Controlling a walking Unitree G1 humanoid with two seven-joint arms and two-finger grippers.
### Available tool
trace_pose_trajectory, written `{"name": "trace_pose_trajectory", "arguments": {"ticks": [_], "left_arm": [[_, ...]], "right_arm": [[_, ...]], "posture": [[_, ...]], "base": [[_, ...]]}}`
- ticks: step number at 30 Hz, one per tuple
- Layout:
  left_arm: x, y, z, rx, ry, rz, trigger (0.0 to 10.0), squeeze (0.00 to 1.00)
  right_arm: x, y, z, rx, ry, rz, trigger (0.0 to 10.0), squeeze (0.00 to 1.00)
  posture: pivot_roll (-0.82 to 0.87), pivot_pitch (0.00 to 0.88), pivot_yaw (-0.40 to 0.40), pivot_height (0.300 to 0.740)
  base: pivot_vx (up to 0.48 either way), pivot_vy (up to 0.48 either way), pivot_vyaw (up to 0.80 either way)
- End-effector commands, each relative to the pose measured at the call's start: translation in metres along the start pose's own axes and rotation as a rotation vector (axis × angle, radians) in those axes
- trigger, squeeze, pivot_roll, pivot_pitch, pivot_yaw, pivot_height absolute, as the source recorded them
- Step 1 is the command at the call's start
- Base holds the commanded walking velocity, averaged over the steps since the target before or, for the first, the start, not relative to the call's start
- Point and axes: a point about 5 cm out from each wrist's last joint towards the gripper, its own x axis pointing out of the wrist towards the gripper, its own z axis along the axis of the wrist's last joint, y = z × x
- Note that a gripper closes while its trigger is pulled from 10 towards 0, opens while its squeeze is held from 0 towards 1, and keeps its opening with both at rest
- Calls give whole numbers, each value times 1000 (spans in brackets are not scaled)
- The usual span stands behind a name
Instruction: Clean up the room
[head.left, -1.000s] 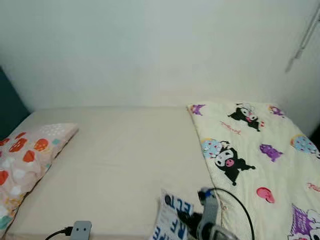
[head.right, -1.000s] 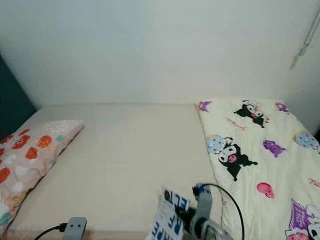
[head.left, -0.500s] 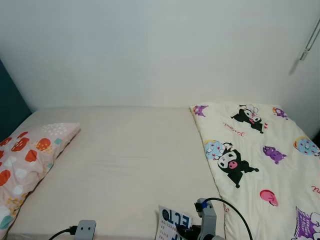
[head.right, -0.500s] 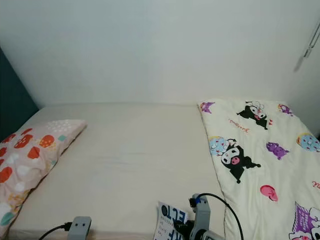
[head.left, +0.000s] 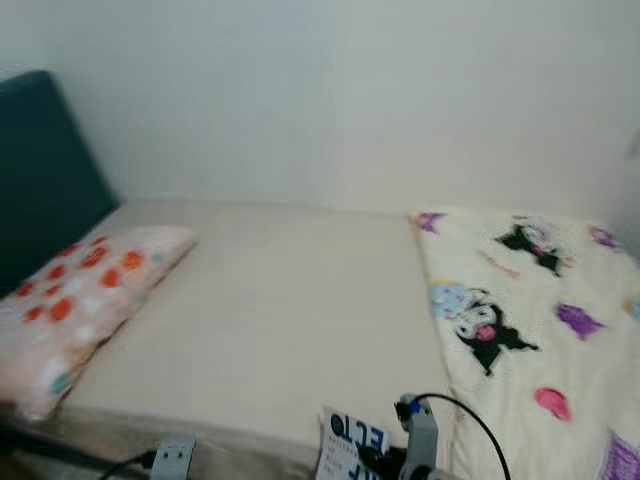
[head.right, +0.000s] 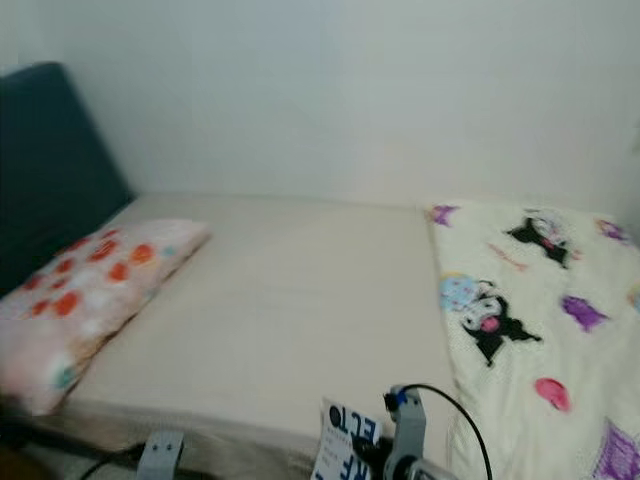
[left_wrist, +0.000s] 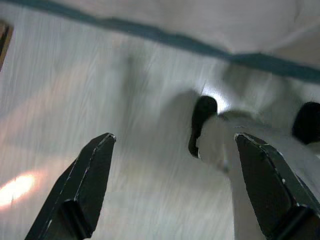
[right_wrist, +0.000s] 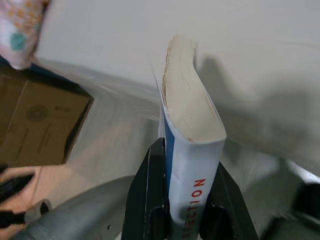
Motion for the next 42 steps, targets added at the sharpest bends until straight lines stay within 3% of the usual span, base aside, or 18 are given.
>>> {"name": "trace_pose_trajectory", "arguments": {"ticks": [1, 23, 30, 32, 42], "left_arm": [[1, 1, 7, 22, -15, -3, 10000, 0], [1, -3, 7, 74, -21, -26, 10000, 0], [1, -4, 8, 73, -37, -40, 10000, 0], [1, -5, 12, 70, -52, -50, 10000, 0], [2, -9, 20, 76, -67, -66, 10000, 0]], "right_arm": [[3, 6, 2, 7, -20, 18, 10000, 0], [3, 4, -1, 15, -22, -3, 10000, 0], [2, 0, 20, 55, -138, -44, 10000, 0], [2, -3, 41, 104, -243, -68, 10000, 0], [6, 7, 66, 82, -318, 14, 10000, 0]], "posture": [[-16, 0, -12, 740], [-16, 0, -8, 740], [-12, 0, -4, 740], [-18, 0, 0, 740], [-29, 0, -4, 740]], "base": [[0, 0, 712], [0, 0, 706], [0, 0, 659], [0, 0, 0], [216, 0, 0]]}}
